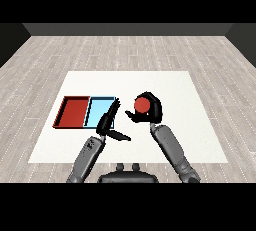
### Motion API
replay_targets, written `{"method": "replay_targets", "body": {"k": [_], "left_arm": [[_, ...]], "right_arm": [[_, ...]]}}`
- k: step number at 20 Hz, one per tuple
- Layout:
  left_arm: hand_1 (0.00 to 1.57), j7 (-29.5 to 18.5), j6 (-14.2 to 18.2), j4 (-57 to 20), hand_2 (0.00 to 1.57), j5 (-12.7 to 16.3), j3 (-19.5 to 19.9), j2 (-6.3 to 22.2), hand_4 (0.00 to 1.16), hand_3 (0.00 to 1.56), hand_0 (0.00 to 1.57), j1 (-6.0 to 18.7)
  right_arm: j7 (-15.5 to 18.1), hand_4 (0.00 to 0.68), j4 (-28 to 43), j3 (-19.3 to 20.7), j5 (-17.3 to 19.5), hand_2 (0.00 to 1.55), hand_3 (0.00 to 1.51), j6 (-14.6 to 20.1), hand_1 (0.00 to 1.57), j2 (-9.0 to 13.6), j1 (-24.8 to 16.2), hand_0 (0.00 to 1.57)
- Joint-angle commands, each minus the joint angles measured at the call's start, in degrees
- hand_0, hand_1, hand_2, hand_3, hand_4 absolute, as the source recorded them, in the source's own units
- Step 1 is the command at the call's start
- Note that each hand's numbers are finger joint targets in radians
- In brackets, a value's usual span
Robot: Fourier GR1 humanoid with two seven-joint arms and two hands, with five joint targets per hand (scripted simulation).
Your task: Pick the red can and put it in the red box
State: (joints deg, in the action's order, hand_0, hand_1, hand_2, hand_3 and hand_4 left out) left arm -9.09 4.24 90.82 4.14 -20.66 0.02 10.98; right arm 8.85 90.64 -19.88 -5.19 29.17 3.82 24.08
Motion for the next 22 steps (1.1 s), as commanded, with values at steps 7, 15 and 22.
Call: {"method": "replay_targets", "body": {"k": [7,15,22], "left_arm": [[0.0,0.3,4.5,-10.6,0.0,7.3,-4.7,0.0,0.0,0.0,0.0,8.4],[0.0,-4.5,5.0,-16.7,0.0,11.2,-7.8,0.0,0.0,0.0,0.0,10.0],[0.0,0.3,7.3,-13.2,0.0,10.5,-8.7,0.0,0.0,0.0,0.0,9.9]], "right_arm": [[1.9,0.648,-2.6,-0.7,3.2,1.48,1.41,-0.4,1.57,-3.7,-0.7,1.57],[-2.4,0.637,2.7,-2.6,5.3,1.47,1.41,-1.2,1.57,-3.8,-0.2,1.57],[2.9,0.629,-0.6,-1.6,1.5,1.48,1.41,-4.0,1.57,-3.8,-1.9,1.57]]}}
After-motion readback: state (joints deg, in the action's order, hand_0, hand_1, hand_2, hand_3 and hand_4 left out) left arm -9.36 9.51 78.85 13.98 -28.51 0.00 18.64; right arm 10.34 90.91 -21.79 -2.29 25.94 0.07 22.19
